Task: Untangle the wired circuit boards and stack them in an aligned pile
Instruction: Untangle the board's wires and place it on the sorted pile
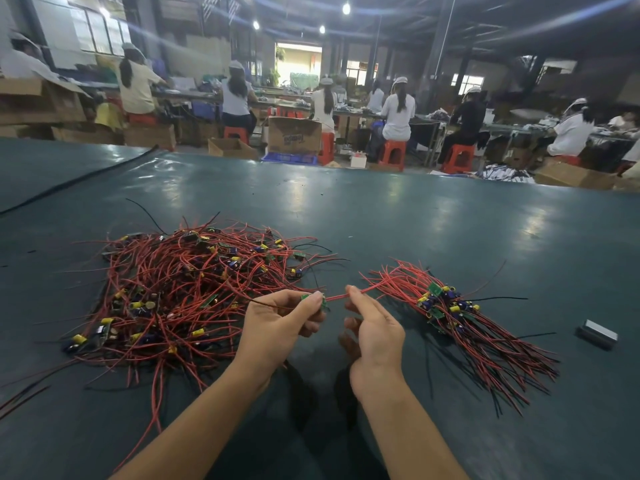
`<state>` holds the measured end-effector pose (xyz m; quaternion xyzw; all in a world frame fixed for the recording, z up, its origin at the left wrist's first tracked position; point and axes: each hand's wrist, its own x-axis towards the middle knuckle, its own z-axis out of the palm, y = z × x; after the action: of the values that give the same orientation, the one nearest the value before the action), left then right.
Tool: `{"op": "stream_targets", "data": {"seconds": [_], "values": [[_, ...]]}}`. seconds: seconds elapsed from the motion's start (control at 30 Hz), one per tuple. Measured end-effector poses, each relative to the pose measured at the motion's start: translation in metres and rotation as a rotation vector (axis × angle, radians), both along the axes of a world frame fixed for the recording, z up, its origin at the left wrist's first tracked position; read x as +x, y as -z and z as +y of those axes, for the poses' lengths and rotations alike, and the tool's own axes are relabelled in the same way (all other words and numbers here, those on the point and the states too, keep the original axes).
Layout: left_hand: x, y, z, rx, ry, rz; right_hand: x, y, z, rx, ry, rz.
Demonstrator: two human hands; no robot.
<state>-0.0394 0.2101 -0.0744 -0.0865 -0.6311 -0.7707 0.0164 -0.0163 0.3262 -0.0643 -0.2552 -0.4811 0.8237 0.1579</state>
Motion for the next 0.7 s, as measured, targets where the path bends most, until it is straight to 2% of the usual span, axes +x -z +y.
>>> {"op": "stream_targets", "data": {"seconds": [0.2,0.43,0.7], "values": [[0.000,-0.004,-0.005,-0.005,0.021,0.026,-0.003,-0.008,0.032,-0.115,0.138,0.005],[-0.006,-0.004,-0.012,-0.001,-0.073,0.045,0.000,-0.009,0.034,-0.170,0.096,0.041],[-0.004,-0.004,-0.012,0.060,0.011,0.066,0.003,-0.009,0.035,-0.202,0.063,0.125]]}}
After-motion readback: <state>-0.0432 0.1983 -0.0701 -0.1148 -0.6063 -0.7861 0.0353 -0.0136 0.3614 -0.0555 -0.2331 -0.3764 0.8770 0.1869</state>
